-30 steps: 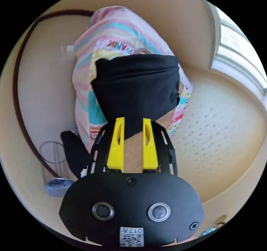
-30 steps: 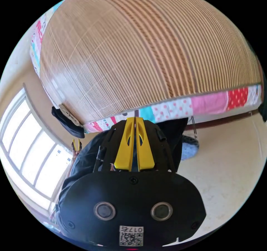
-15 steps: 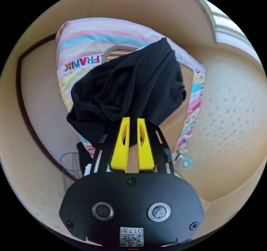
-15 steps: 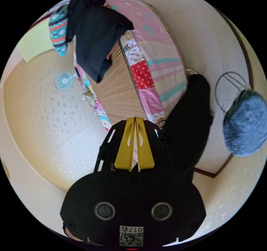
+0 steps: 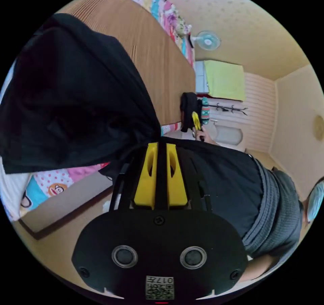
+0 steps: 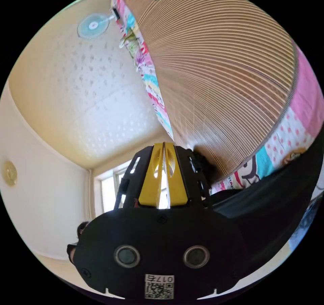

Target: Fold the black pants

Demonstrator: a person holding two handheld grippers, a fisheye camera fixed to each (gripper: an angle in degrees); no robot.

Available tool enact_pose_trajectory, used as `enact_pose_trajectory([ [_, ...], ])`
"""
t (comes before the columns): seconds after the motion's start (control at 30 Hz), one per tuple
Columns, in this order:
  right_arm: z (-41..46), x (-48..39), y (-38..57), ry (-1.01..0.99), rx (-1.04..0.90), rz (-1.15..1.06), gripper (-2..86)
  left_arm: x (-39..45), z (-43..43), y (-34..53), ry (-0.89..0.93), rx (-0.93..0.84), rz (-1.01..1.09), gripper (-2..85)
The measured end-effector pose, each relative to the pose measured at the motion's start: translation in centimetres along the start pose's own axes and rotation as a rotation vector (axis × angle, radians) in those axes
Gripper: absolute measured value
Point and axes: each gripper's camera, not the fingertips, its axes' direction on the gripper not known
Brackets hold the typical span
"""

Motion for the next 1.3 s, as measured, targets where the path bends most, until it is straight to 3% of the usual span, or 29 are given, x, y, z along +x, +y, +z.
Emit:
enact_pose_trajectory([
  [0.1,0.9,-0.1,-1.2,0.005,-0.043,-0.044,0.3,-5.1,0.6,1.1,0.044,0.148,-0.215,8.4],
  [0.2,0.3,1.9,-1.3,-0.007,-0.018,-0.01,0.3,-10.6,0.2,3.4,0.194,0.41,-0.406,10.4],
  [0.27,-1.3,3.9,-0.9,-0.03,0.045,0.033,0.4,-14.3,-0.6,5.3,0.154,0.579,-0.552,11.5],
  [0.4,-4.4,6.4,-0.3,-0.118,0.18,0.06,0.4,-18.3,-1.4,5.5,0.031,0.703,-0.578,12.5],
  [0.5,-6.2,8.0,0.2,-0.145,0.255,0.067,0.3,-21.8,0.6,3.2,0.179,0.71,-0.531,13.7],
  [0.6,-6.8,9.3,0.2,-0.138,0.274,0.076,0.3,-26.0,5.4,0.1,0.48,0.685,-0.581,15.0],
  [0.67,-6.4,10.3,-0.2,-0.17,0.269,0.072,0.3,-28.7,10.2,-2.3,0.773,0.718,-0.602,8.6],
  [0.7,-6.2,10.4,-0.4,-0.182,0.264,0.068,0.3,-29.1,11.2,-2.7,0.823,0.744,-0.595,7.1],
  [0.8,-5.1,10.5,-1.6,-0.235,0.217,0.027,0.3,-27.2,13.9,-6.4,0.794,0.743,-0.322,3.5],
  [0.87,-4.0,9.8,-2.9,-0.239,0.13,-0.01,0.4,-21.8,15.6,-9.8,0.569,0.539,0.02,2.5],
  [1.07,-0.7,6.2,-6.2,-0.229,-0.094,-0.18,0.8,-9.8,23.3,-11.0,0.454,0.151,0.646,1.3],
  [1.3,4.3,1.6,-9.6,-0.178,-0.275,-0.29,4.1,-3.3,33.4,-8.3,0.35,-0.055,1.002,1.3],
])
